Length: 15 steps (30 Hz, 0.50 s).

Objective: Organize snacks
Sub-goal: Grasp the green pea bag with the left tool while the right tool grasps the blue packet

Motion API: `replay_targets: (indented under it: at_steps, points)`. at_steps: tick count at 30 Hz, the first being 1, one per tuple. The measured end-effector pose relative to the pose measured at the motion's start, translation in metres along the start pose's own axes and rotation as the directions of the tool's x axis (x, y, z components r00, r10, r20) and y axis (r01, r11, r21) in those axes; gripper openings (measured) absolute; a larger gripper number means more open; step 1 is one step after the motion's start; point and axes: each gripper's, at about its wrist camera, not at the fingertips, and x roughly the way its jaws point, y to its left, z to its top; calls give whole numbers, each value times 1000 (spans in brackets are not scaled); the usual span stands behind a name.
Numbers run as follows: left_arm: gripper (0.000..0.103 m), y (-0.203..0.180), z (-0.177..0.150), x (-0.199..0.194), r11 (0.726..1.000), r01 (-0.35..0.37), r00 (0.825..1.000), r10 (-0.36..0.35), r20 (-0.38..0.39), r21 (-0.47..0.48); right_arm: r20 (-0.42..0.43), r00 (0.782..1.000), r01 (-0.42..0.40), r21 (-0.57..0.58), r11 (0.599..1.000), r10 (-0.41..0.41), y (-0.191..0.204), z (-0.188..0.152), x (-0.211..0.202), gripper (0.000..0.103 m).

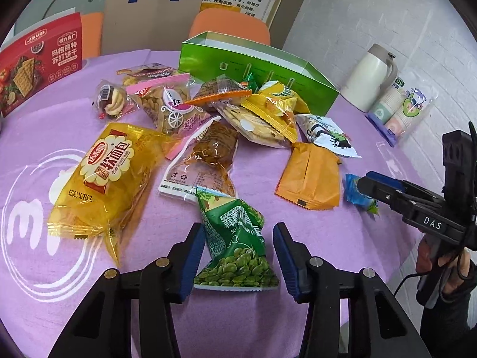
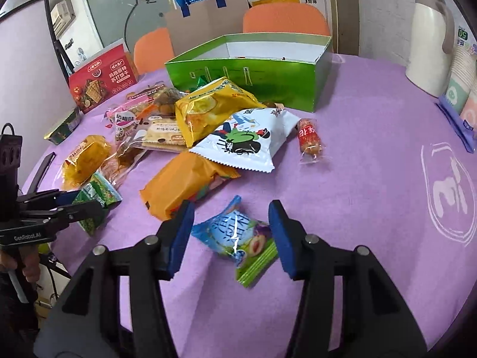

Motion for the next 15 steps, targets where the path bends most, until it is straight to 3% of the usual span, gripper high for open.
replay_targets:
  at_steps: [4,7,10,15]
  points:
    - [48,-1,-2,-1,1000,-3,1000,3,-10,16,3,998,70,-18,997,-70,-5,4,5,54]
    - [48,0,-3,-2,1000,-5,1000,5,-16,12,-7,999,36,-28,999,-37,-6,5,6,54]
    - [48,0,-2,-3,1000,4,1000,-4,-14,12,-7,1000,-10,-57,998,10,-1,-3,1,66]
    - [44,-5,0,2,1000,2,1000,-1,-27,31,-42,999,11,-57,998,-14,0,-14,1,66]
